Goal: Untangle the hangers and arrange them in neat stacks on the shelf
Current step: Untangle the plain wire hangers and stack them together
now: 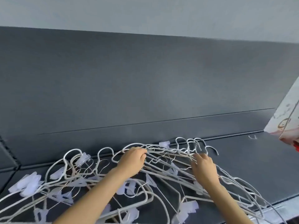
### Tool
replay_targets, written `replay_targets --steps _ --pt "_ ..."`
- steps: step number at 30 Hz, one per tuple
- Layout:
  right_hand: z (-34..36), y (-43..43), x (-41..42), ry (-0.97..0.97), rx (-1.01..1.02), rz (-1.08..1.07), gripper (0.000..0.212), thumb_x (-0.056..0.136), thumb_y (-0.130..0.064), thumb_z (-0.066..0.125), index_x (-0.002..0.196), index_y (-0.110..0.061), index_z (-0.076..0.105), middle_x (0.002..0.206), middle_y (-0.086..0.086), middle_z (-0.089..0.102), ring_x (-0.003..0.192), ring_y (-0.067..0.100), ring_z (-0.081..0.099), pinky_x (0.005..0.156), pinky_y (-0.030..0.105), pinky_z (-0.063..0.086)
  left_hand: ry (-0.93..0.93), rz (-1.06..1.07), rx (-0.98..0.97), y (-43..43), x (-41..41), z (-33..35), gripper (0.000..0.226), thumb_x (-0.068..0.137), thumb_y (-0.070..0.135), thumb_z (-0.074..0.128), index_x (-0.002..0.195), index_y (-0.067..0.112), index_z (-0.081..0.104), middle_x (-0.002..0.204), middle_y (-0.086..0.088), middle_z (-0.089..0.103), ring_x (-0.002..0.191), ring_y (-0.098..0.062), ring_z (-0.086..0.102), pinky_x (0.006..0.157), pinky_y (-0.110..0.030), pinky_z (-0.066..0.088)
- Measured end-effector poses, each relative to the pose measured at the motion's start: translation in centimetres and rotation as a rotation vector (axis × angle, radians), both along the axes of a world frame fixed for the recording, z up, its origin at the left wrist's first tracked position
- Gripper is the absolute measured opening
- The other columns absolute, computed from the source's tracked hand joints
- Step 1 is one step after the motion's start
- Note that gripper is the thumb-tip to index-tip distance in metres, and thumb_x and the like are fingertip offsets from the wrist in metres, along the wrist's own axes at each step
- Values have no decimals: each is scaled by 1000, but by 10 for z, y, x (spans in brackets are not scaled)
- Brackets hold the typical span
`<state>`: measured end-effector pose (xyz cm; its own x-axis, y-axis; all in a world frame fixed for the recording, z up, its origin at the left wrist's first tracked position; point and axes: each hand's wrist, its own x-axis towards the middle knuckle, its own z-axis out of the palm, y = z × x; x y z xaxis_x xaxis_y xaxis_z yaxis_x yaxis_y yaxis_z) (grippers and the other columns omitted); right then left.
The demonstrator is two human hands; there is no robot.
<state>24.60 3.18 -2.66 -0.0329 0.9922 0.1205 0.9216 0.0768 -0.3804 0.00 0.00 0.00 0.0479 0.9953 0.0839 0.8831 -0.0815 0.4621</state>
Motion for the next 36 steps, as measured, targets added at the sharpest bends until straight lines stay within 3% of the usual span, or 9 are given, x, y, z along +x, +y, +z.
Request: replay_targets --steps 2,5,10,14,18,21,25,29,36 --pt "0 5 11 -116 -59 -49 20 93 -26 42 101 -12 54 118 7 54 112 29 49 90 37 40 93 -11 -24 16 15 -1 37 97 17 35 132 14 48 139 -1 47 130 -17 39 109 -34 33" --pt "-5 12 18 -88 -165 -21 9 91 -22 40 86 -15 41 109 9 58 105 30 53 83 36 41 266 -59 -100 38 31 -6 42 97 21 36 139 14 37 147 0 36 136 -17 30 113 -33 26" --pt "-5 20 22 50 -79 -33 14 89 -14 45 75 -13 45 82 5 57 75 25 54 60 31 41 454 35 -115 50 36 -11 31 96 25 36 119 20 56 123 -3 54 116 -22 43 101 -35 31" --pt "21 23 27 224 41 6 13 91 -21 50 84 -14 58 78 1 53 70 21 47 60 29 34 372 53 11 49 32 14 28 96 25 34 101 19 61 104 0 57 105 -21 49 94 -32 31" --pt "52 29 31 371 134 133 10 88 -17 58 80 -15 63 58 -2 53 56 19 46 56 32 37 149 60 80 37 19 51 21 94 27 44 90 18 62 70 8 52 75 -20 51 64 -29 30" --pt "66 32 27 396 137 173 15 88 -23 56 74 -17 61 50 -1 48 49 17 37 51 30 34 77 67 92 26 7 71 21 94 29 48 94 21 67 61 12 51 61 -11 46 51 -22 29" --pt "77 31 17 317 176 169 28 88 -30 56 65 -13 55 45 -1 43 47 20 37 49 31 33 20 102 109 16 -3 85 22 93 27 50 98 19 69 82 -3 68 73 -20 55 54 -18 31" --pt "81 24 15 282 266 203 30 89 -24 56 64 -8 51 45 -1 42 48 23 38 49 33 37 -32 110 129 14 -6 85 21 92 22 51 97 14 70 93 -8 71 88 -24 61 57 -15 33" --pt "85 14 27 313 322 161 29 88 -22 58 63 -10 50 41 -7 49 44 18 37 47 32 34 21 43 190 20 6 83 22 92 18 48 98 15 69 76 -13 68 68 -27 57 59 -30 39"
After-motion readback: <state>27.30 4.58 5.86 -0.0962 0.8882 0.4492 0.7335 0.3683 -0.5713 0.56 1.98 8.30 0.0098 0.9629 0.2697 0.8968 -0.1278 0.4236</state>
